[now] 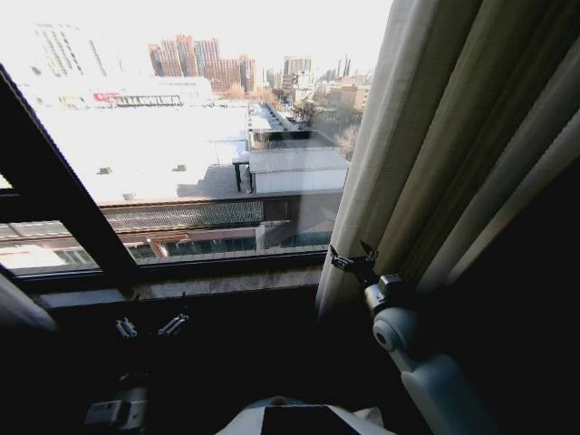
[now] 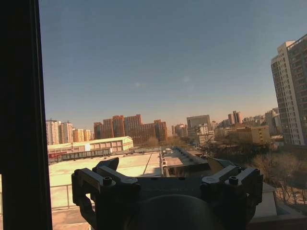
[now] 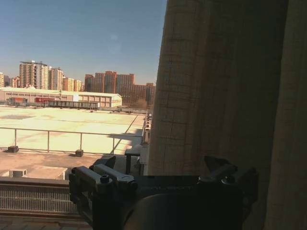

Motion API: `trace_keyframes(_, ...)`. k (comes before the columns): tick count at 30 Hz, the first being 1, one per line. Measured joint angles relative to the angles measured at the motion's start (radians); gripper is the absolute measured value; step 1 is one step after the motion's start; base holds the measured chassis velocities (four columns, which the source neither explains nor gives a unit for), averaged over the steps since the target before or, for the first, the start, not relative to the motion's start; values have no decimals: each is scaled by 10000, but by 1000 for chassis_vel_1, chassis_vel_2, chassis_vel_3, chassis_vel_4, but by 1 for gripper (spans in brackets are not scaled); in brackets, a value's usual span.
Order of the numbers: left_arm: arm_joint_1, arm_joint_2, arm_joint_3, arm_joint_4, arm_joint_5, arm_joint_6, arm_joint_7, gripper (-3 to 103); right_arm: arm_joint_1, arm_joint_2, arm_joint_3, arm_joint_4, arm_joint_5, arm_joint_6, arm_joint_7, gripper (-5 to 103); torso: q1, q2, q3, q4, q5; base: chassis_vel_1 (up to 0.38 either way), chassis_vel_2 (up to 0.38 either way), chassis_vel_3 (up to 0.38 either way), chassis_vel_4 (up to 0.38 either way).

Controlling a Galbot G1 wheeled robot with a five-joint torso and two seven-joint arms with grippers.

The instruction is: Open the curtains by pulling them apart, changing their state from closed to fully open.

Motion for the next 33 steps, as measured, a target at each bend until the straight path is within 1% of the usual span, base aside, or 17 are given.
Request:
trace_keyframes(1,0,0,0,0,0,0,0,100,0,0,0,0,0,0,0,100,0,0,0,0,0,0,0,0,0)
trace_keyframes(4,69,19,-80,-59,56,-1,5,100,628,25,-230,-491,423,-69,7,100,0,0,0,0,1,0,0,0,0)
trace_keyframes(6,95,28,-101,-70,67,-1,5,100,738,32,-264,-594,444,-70,7,100,0,0,0,0,0,0,0,0,0)
trace_keyframes(9,262,111,-154,-164,126,33,6,100,1526,119,-387,-1306,543,-71,23,100,-1,0,0,3,0,0,0,0,0)
trace_keyframes(13,339,151,-158,-242,199,67,7,100,2055,167,-388,-1843,433,-71,123,100,1,-1,1,2,0,0,0,0,0)
trace_keyframes(19,357,245,-148,-382,261,217,7,100,2575,202,-387,-2424,360,-71,165,100,2,-1,0,0,0,0,0,0,0)
trace_keyframes(26,330,270,-65,-445,319,284,7,100,2723,231,-436,-2528,412,-72,158,101,2,-1,0,0,1,0,0,0,0)
trace_keyframes(27,329,272,-53,-449,324,285,7,100,2728,241,-455,-2519,422,-72,157,92,2,-1,0,0,1,0,0,0,0)
trace_keyframes(28,329,272,-50,-450,327,285,7,100,2728,242,-461,-2507,423,-72,156,92,1,-1,0,0,1,0,0,0,0)
trace_keyframes(30,344,279,-49,-464,329,286,8,100,2727,241,-464,-2478,424,-72,152,82,2,-1,0,0,0,0,0,0,0)
trace_keyframes(31,344,279,-49,-464,329,286,8,100,2727,241,-464,-2478,424,-72,152,82,2,-1,0,0,0,0,0,0,0)
trace_keyframes(33,370,305,-59,-473,329,285,7,100,2723,213,-463,-2448,424,-66,145,71,2,-1,0,1,0,0,0,0,0)
